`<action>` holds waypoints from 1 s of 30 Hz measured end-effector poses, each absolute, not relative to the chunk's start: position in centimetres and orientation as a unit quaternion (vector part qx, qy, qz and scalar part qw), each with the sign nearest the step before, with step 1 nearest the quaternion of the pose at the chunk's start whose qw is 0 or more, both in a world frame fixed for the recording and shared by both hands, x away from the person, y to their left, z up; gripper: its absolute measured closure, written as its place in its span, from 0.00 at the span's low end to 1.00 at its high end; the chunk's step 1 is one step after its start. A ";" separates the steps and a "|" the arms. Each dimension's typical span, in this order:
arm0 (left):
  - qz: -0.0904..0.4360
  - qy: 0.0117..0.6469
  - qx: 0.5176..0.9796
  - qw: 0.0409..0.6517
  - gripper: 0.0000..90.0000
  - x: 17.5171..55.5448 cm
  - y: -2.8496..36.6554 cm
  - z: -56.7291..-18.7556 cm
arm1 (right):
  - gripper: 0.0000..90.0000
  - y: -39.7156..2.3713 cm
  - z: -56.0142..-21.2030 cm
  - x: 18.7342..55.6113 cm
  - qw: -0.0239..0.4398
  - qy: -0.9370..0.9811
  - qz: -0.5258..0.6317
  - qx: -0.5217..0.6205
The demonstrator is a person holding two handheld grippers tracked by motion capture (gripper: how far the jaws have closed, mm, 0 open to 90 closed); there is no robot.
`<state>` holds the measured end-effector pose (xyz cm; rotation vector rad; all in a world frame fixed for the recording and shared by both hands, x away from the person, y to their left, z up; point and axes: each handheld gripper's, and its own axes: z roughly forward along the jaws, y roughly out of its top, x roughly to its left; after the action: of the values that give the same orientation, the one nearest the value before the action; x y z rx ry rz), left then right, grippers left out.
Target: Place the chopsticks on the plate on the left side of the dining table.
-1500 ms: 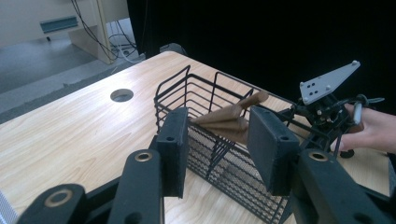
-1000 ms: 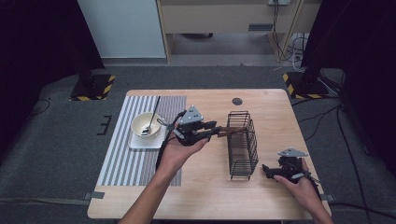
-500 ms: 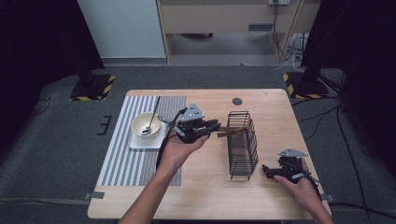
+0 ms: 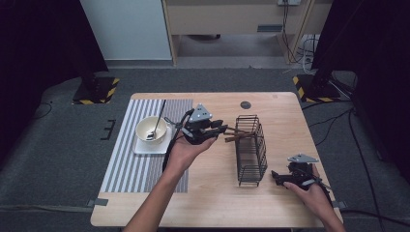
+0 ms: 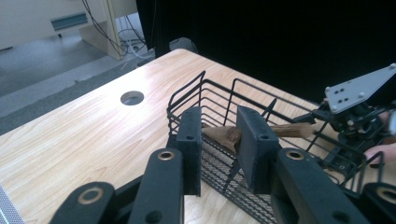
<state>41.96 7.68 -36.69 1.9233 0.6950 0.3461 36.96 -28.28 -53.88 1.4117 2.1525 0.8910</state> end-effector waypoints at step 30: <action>0.166 0.278 0.815 0.480 0.91 42.1 5.7 -36.9 | 0.00 -28.3 -53.9 36.9 0.206 0.775 0.321 0.503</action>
<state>42.12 5.69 -36.85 1.9889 0.6780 0.4040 36.94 -28.26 -53.88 1.4016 2.1601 0.8943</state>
